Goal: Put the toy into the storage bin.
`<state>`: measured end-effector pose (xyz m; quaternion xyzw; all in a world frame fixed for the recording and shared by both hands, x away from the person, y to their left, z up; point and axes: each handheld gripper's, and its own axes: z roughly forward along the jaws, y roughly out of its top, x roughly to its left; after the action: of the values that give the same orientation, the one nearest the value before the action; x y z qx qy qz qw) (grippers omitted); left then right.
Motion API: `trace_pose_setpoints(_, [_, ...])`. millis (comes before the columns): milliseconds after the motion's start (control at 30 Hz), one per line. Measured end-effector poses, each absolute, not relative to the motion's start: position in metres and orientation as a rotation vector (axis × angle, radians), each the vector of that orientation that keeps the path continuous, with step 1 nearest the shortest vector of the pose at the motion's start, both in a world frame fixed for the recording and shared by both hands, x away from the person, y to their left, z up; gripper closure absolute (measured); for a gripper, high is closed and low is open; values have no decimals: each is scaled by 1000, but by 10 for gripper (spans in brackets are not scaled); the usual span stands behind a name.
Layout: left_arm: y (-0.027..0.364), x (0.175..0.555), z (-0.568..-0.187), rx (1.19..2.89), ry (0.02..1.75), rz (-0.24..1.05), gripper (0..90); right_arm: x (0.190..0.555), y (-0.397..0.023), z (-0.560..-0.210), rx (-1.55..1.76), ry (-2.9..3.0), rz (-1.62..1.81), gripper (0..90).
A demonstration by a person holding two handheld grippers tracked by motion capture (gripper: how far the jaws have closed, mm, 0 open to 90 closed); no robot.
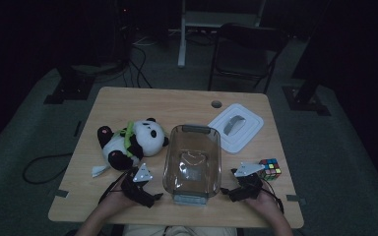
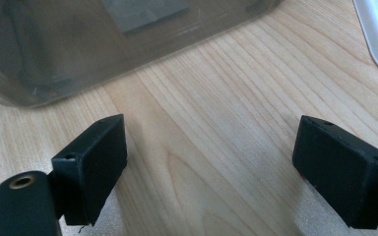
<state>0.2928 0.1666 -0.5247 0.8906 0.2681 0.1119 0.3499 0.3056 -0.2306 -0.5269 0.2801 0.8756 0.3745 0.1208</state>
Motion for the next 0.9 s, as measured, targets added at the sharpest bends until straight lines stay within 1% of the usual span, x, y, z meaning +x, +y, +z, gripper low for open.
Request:
trace_pose_setpoints(67, [167,292,-525,2307,695,292,18,306,-231,-527,818,2558,1094,127])
trace_pose_setpoints(133, [167,291,-524,2314,690,293,37,306,-231,-527,819,2558,1094,127])
trace_pose_setpoints(267, [167,290,-519,2326,730,272,44,306,-231,-527,818,2558,1094,127])
trace_pose_setpoints(567, [169,284,-499,2338,698,255,45,306,-231,-527,819,2558,1093,128])
trace_pose_setpoints(900, [178,288,-465,2297,690,321,45,306,-231,-527,819,2559,1092,128])
